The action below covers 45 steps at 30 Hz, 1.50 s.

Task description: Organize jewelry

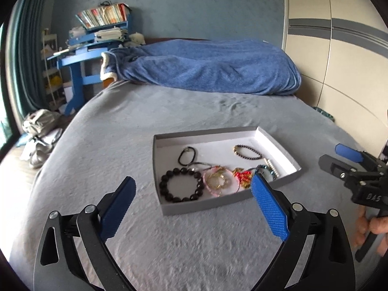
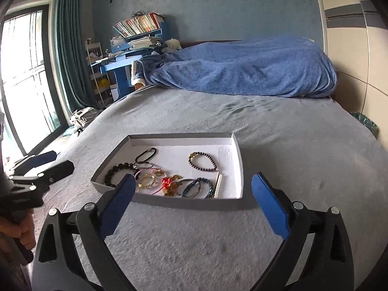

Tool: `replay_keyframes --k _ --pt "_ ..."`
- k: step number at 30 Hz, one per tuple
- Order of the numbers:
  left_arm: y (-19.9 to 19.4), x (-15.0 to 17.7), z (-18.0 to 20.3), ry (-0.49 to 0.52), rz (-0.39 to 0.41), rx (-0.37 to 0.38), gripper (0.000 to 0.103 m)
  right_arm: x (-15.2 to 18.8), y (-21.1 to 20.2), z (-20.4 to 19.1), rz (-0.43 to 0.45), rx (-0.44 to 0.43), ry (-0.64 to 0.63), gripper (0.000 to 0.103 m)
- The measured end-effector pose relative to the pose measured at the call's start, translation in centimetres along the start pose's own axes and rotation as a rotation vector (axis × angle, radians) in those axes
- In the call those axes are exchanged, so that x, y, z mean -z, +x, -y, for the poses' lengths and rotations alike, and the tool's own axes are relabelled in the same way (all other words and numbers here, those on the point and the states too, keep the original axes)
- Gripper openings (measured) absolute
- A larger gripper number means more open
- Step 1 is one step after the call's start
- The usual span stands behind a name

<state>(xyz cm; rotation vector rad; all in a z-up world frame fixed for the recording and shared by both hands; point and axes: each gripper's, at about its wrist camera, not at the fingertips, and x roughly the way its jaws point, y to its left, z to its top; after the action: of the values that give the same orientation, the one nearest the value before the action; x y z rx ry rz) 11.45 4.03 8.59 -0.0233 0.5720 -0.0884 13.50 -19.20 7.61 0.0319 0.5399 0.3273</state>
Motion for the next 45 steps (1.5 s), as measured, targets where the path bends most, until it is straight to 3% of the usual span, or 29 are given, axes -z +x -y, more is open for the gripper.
replay_keyframes --k 12,20,45 --pt "-2.3 4.8 1.7 -0.037 0.046 -0.016 0.096 5.0 -1.6 -1.7 0.054 0.03 -0.039 0.097" --pt "-2.1 7.3 2.9 -0.012 0.1 -0.094 0.097 7.4 -1.2 -2.2 0.054 0.051 -0.061 0.097" --pt "-2.0 8.3 3.0 0.002 0.112 -0.105 0.098 7.6 -1.4 -2.2 0.061 0.046 -0.05 0.097"
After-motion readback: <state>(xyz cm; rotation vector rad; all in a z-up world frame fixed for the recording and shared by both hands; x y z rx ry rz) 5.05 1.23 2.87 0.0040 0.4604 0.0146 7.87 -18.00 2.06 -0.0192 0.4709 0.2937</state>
